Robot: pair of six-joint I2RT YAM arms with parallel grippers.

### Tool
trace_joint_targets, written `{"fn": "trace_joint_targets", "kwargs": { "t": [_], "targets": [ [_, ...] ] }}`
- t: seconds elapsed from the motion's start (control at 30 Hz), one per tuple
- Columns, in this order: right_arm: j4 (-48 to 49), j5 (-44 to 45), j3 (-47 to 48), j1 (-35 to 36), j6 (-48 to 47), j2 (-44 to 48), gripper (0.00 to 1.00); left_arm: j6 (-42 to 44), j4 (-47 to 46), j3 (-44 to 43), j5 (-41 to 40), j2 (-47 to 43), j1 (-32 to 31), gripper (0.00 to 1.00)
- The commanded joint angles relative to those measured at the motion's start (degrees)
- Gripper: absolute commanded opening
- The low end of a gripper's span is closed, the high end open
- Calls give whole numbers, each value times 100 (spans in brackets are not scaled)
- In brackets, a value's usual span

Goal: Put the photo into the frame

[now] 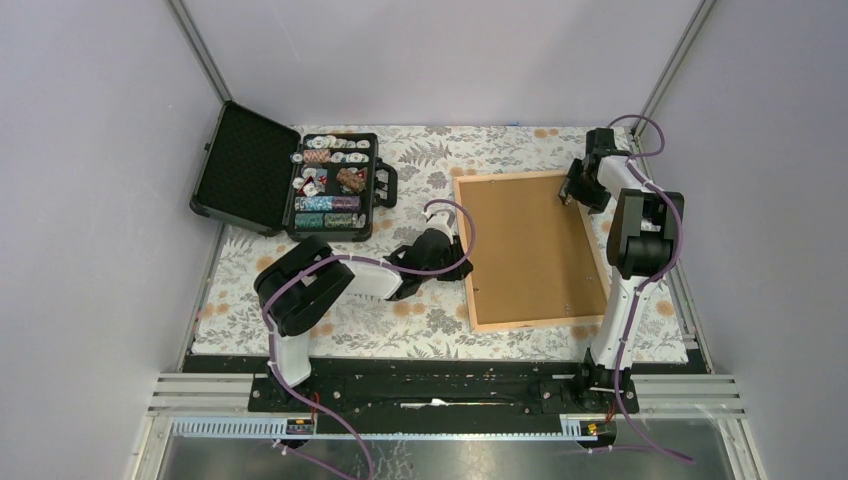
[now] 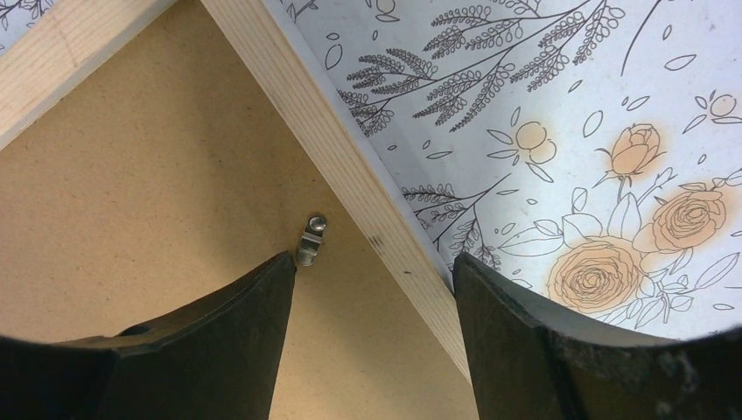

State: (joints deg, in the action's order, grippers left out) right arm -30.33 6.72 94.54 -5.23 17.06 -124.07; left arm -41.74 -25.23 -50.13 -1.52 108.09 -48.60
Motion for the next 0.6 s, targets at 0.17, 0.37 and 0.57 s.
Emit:
{"fn": "trace_joint_targets", "kwargs": {
  "t": [0.17, 0.37, 0.57],
  "targets": [
    [-324, 166, 359, 93, -80, -149, 71, -40, 875, -155, -874, 243, -53, 24],
    [-397, 210, 509, 93, -71, -297, 71, -98, 930, -121, -1017, 178, -49, 22],
    [-416, 165, 364, 93, -91, -239, 54, -112, 967, -162, -1021, 211, -59, 20]
  ]
}}
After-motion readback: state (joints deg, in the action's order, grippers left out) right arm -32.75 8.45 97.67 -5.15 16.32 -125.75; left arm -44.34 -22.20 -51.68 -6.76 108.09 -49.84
